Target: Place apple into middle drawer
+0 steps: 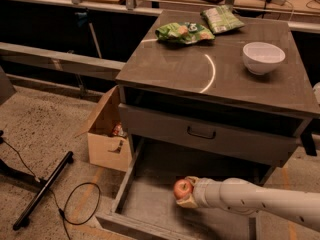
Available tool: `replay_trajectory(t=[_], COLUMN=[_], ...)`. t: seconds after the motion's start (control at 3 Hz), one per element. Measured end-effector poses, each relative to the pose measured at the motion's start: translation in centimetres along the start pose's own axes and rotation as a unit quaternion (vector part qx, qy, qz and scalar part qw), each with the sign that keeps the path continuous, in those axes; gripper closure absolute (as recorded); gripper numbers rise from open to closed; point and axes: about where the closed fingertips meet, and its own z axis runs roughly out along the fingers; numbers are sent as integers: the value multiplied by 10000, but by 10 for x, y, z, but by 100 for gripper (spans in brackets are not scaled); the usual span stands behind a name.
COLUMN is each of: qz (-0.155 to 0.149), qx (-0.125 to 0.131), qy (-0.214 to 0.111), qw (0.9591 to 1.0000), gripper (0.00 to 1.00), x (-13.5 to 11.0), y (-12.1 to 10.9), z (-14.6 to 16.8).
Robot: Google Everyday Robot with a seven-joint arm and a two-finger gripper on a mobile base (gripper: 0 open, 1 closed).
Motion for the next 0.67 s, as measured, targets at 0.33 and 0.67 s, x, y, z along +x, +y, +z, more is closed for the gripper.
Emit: replay_trajectory(t=[0.33, 0.67], qz=[137, 180], qx=[26, 25], qy=[115, 197], qw=[9998, 9996], gripper=[84, 62], x=[9, 13], y=[0, 3], z=[26, 39])
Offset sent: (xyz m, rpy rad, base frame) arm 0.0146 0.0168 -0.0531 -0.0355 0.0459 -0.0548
